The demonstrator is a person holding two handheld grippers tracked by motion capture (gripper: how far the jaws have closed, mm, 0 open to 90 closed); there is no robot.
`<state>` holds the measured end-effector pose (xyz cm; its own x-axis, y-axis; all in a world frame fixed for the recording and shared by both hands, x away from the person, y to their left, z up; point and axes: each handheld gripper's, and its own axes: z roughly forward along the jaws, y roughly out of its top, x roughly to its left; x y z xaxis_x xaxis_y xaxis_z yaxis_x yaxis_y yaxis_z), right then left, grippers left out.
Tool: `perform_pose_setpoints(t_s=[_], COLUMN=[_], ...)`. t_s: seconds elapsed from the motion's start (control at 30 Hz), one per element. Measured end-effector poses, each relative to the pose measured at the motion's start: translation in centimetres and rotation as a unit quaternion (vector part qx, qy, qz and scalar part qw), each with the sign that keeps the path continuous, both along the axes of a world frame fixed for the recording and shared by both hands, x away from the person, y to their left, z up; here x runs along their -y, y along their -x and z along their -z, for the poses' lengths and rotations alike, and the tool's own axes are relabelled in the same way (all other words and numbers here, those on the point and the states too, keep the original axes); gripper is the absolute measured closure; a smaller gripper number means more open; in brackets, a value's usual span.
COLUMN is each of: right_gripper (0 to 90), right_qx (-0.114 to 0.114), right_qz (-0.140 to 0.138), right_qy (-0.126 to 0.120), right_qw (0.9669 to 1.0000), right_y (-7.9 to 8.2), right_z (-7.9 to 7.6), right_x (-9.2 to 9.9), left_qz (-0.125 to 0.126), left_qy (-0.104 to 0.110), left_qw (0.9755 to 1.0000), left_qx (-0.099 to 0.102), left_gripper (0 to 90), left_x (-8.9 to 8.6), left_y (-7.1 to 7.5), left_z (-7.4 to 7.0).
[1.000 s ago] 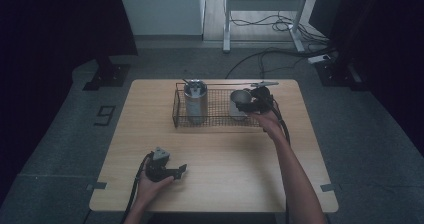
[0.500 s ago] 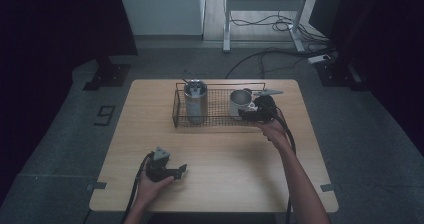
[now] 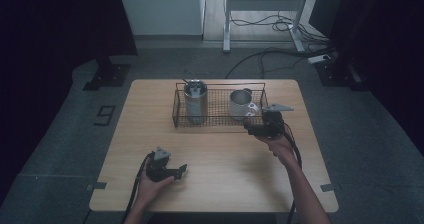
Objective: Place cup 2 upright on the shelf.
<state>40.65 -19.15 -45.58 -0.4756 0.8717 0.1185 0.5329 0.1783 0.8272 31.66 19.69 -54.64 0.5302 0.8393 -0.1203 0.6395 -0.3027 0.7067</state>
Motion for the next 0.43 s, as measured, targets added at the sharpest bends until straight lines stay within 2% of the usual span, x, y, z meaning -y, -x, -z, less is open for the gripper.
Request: perform_pose_setpoints(t_s=[0.2, 0.43], right_gripper=[14.3, 14.7], right_qx=[0.006, 0.003], right_qz=[0.002, 0.006], right_qy=[-0.002, -0.003], right_qw=[1.0000, 1.0000], right_y=[2.2, 4.6], right_z=[0.8, 2.2], right_x=[0.9, 1.9], left_qz=[0.001, 0.001], left_qy=[-0.002, -0.003], left_qw=[1.0000, 1.0000], left_qx=[0.000, 0.001], left_gripper=[14.1, 14.0], left_x=[0.0, 0.1], left_y=[0.0, 0.0], left_z=[0.0, 0.0])
